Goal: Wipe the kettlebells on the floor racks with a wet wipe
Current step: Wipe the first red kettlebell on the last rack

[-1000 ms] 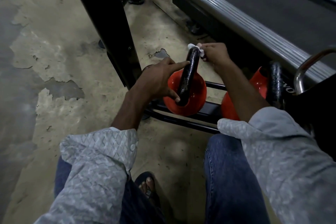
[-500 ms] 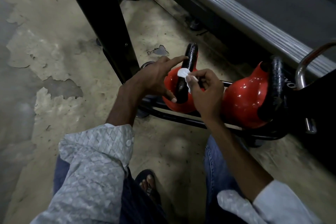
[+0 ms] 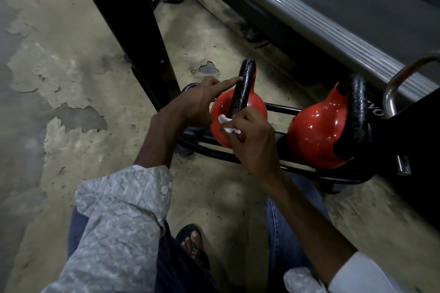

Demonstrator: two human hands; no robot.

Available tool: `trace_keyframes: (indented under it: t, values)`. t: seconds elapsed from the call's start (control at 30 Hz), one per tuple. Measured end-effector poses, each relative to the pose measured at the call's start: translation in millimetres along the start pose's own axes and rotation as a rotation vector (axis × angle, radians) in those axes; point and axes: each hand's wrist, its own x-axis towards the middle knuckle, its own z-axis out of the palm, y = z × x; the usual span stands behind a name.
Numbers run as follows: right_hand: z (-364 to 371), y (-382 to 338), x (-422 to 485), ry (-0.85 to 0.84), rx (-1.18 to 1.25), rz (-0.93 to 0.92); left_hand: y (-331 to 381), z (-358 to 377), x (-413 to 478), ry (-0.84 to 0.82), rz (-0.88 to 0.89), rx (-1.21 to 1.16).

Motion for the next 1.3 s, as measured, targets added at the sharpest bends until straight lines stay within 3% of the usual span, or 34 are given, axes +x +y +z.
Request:
trace_keyframes:
  t: [0.23, 0.4, 0.63, 0.83, 0.93, 1.07, 1.13, 1.2, 1.3]
  values:
    - [5.0, 12.4, -24.7, 0.175, 0.56, 0.584, -10.3, 3.8, 6.3, 0.028, 0.024, 0.008]
    - [7.9, 17.8, -16.3, 0.225, 0.735, 0.844, -19.6, 8.3, 12.5, 0.027, 0.054, 0.056]
    - [-0.7, 25.9, 30.0, 0.007, 0.639, 0.904, -13.1, 7.7, 10.1, -0.006, 0.019, 0.081]
    - [-3.5, 36.0, 44.5, -0.244, 0.594, 0.849, -4.6, 5.5, 8.2, 0.006, 0.003, 0.105]
    - [-2.9, 35.8, 52.5, -0.25, 0.607, 0.907, -4.0, 6.2, 9.7, 0.01, -0.01, 0.1]
    - [2.5, 50.6, 83.0, -0.2, 0.844, 1.191, -1.6, 7.1, 6.9, 0.02, -0.015, 0.091]
    - [4.6, 57.8, 100.4, -0.153, 0.846, 1.262, 0.3, 7.5, 5.2, 0.035, -0.017, 0.092]
    - [5.7, 61.4, 107.6, -0.1, 0.804, 1.272, 2.1, 8.5, 4.6, 0.044, -0.027, 0.092]
    - [1.0, 47.8, 85.7, -0.091, 0.799, 1.145, 3.1, 7.9, 5.5, 0.047, -0.041, 0.089]
